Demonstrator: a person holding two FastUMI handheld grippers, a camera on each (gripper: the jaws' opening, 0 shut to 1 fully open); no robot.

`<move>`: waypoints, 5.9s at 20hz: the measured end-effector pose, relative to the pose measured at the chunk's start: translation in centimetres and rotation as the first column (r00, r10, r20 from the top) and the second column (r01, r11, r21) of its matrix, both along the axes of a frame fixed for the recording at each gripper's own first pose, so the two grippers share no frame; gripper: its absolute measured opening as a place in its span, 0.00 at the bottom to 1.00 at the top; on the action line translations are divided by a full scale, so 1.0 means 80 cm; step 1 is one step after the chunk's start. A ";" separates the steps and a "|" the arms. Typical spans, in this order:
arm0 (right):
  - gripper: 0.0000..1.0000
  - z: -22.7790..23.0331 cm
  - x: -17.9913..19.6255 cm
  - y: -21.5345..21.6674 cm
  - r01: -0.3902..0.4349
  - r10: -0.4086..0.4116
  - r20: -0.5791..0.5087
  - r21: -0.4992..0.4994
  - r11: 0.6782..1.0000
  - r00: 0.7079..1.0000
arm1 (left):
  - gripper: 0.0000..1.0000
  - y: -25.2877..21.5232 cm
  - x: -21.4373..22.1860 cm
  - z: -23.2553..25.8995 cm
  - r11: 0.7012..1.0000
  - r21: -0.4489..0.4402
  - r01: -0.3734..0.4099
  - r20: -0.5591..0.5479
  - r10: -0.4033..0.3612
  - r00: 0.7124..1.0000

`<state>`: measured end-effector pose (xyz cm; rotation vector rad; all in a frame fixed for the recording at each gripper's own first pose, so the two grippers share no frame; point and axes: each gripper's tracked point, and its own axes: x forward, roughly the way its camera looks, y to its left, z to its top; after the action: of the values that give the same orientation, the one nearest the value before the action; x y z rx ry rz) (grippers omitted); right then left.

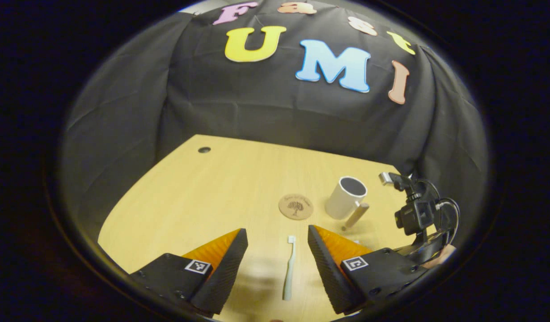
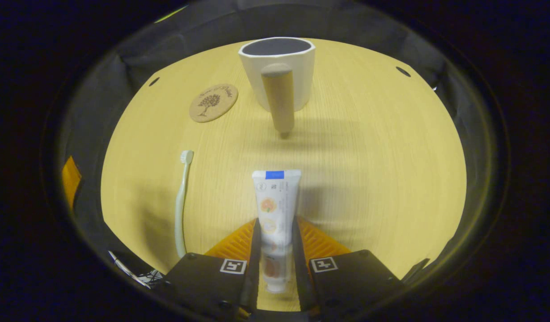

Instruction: Put the toothbrush and toothpaste on the desktop into the cup, then pick up the cup and place it on the coaster on the desktop.

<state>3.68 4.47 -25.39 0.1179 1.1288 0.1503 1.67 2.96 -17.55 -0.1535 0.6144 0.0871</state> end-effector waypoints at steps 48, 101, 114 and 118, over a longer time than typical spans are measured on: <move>0.41 0.056 0.010 -0.005 0.039 -0.045 0.036 0.167 0.985 0.998 | 0.13 -0.036 -0.015 -0.212 0.988 -0.118 0.101 -0.682 -0.154 0.715; 0.38 0.094 0.209 -0.045 0.088 -0.082 0.442 0.007 0.996 0.893 | 0.12 -0.132 0.266 0.160 0.908 -0.026 0.418 0.597 -0.321 0.735; 0.55 0.064 0.206 -0.045 0.049 -0.032 0.402 -0.033 0.998 0.915 | 0.12 -0.143 0.299 0.120 0.896 -0.038 0.443 0.560 -0.348 0.752; 0.72 0.078 0.201 -0.048 0.040 -0.028 0.427 -0.019 0.999 0.904 | 0.10 -0.149 0.297 0.118 0.877 -0.052 0.478 0.563 -0.370 0.739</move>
<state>19.73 0.59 -19.14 0.0749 0.6887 0.1212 25.47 -8.98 -8.15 -0.2125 0.0734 -0.4606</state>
